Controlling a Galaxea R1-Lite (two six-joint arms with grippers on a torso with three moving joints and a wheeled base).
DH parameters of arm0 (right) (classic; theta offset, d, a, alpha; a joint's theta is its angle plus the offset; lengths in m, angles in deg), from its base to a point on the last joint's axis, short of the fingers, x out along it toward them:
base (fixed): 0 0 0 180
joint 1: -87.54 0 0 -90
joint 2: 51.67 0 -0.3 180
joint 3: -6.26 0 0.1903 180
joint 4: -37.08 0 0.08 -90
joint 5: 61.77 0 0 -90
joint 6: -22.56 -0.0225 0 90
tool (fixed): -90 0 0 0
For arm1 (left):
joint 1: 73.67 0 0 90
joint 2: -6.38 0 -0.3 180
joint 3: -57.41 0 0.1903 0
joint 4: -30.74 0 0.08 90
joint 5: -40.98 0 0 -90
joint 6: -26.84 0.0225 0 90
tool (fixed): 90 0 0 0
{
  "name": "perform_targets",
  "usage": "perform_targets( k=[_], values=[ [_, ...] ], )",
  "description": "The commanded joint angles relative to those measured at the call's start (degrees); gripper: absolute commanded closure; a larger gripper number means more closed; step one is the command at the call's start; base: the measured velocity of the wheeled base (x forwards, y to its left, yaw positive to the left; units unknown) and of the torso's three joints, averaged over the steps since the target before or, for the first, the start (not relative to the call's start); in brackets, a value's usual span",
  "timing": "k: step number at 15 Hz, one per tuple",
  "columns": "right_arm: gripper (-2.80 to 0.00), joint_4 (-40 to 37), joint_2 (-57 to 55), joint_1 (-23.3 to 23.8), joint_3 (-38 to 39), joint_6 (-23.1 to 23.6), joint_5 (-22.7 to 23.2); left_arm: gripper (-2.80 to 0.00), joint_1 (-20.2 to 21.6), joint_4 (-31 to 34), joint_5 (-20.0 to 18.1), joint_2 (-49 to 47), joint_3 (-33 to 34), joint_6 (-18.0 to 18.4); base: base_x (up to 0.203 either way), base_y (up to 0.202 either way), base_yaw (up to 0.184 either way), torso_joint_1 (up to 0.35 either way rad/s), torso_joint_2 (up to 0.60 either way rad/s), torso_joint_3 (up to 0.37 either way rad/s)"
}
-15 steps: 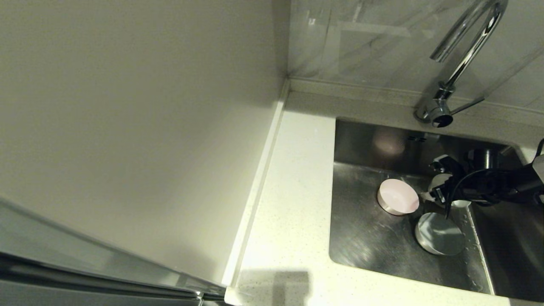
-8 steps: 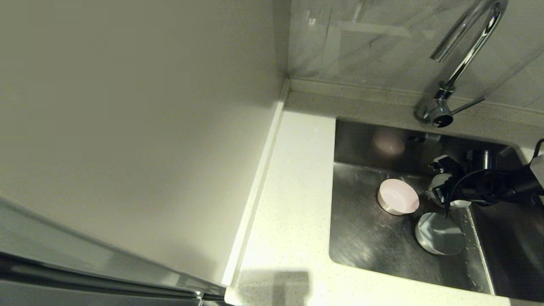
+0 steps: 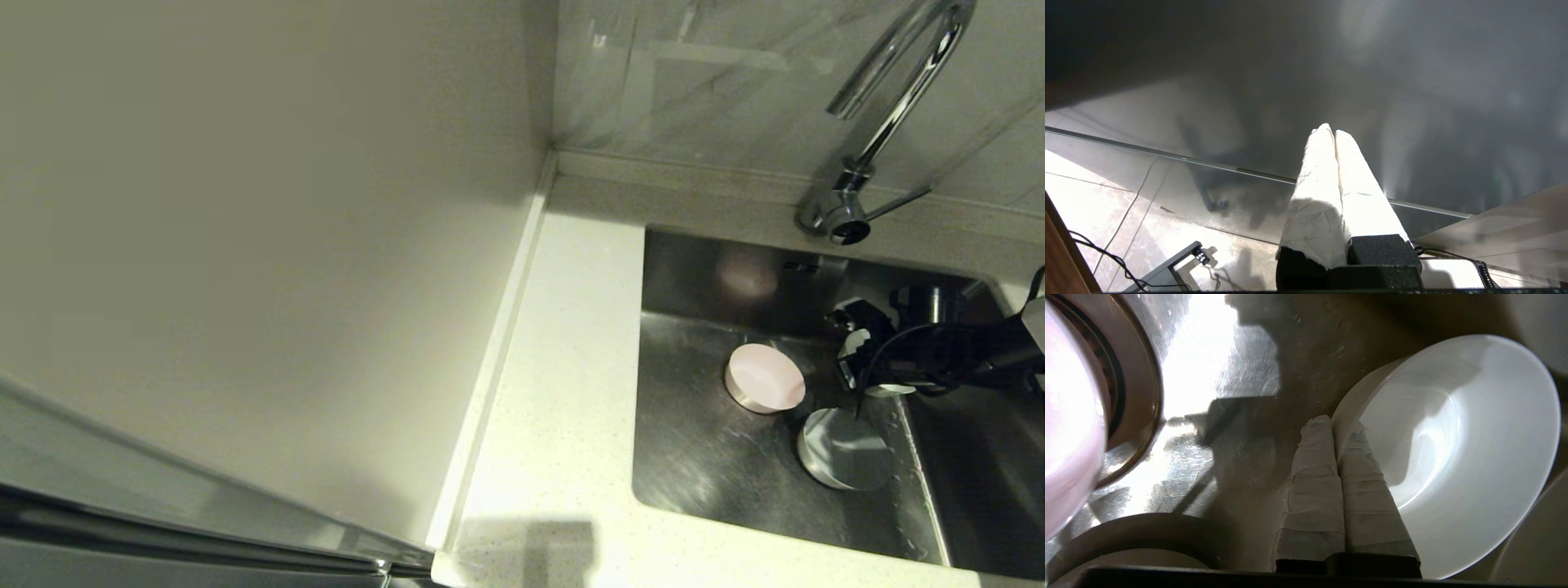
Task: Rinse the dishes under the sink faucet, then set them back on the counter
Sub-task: Place the bowl on the table
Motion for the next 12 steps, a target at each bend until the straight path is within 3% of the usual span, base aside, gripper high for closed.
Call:
perform_targets(
  k=[1, 3, 7, 10, 12],
  values=[
    [0.0, 0.2, 2.6, 0.0, 0.7, 0.1, 0.1, 0.0, 0.0, 0.0, 0.0, 0.2, 0.0, 0.0, 0.0, 0.0, 0.0, 0.0, 0.0, 0.0],
    [0.0, 0.1, 7.5, 0.0, 4.8, -0.8, 0.1, 0.0, 0.0, 0.0, 0.0, 0.2, 0.0, 0.0, 0.0, 0.0, 0.0, 0.0, 0.0, 0.0],
    [0.0, 0.1, 24.6, 0.2, 21.0, -3.8, 1.5, 0.0, 0.0, 0.0, 0.0, 0.2, 0.0, 0.0, 0.0, 0.0, 0.0, 0.0, 0.0, 0.0],
    [0.0, -2.4, 37.8, 2.6, 28.9, -6.0, 10.0, 0.0, 0.0, 0.0, 0.0, 0.2, 0.0, 0.0, 0.0, 0.0, 0.0, 0.0, 0.0, 0.0],
    [0.0, -17.0, 43.3, 6.2, 29.5, -6.7, 20.8, 0.0, 0.0, 0.0, 0.0, 0.2, 0.0, 0.0, 0.0, 0.0, 0.0, 0.0, 0.0, 0.0]
  ],
)
